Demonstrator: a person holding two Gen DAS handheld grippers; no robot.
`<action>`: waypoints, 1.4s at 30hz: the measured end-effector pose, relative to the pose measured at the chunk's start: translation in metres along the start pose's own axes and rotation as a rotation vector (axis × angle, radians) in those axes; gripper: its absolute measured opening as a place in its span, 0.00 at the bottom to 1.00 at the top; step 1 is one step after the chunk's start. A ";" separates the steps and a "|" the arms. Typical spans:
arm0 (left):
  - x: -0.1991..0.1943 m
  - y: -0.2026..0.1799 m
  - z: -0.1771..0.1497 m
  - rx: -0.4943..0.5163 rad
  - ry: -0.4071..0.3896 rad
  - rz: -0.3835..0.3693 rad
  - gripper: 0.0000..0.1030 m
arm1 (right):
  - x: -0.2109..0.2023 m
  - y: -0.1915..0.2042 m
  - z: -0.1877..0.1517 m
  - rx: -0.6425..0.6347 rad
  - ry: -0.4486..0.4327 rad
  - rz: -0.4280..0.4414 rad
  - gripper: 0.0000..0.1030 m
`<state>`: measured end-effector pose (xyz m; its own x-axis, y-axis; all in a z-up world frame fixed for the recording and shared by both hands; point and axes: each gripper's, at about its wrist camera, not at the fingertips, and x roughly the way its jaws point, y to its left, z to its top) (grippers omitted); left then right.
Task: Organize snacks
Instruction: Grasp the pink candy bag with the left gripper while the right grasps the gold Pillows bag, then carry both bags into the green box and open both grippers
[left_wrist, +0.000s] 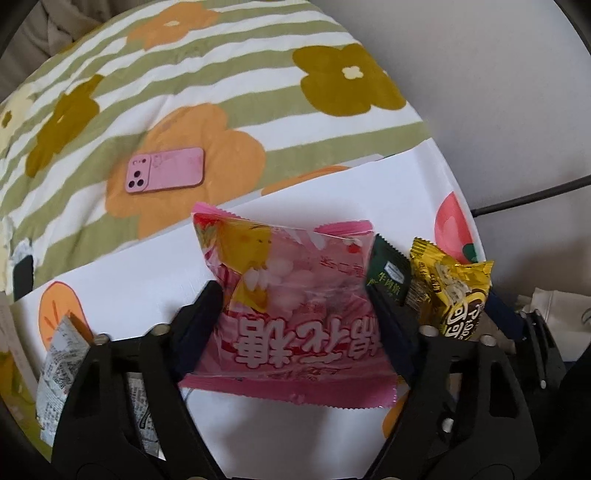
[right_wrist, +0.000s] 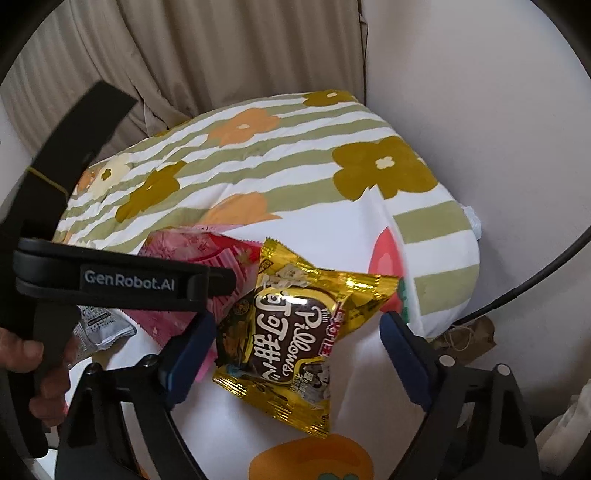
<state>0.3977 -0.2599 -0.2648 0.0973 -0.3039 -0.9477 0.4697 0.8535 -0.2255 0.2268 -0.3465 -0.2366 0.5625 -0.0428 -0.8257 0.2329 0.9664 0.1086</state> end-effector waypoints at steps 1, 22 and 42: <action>-0.001 -0.001 0.000 0.004 -0.001 0.004 0.68 | 0.002 0.000 0.000 -0.002 0.002 -0.001 0.84; -0.028 0.005 -0.021 -0.015 -0.082 0.033 0.60 | 0.017 -0.002 -0.007 -0.030 0.031 0.034 0.46; -0.210 0.036 -0.081 -0.088 -0.406 0.052 0.60 | -0.102 0.059 0.027 -0.164 -0.173 0.182 0.44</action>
<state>0.3231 -0.1307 -0.0922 0.4650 -0.3865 -0.7965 0.3799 0.8997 -0.2149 0.2048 -0.2923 -0.1314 0.7132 0.1057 -0.6930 -0.0072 0.9896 0.1435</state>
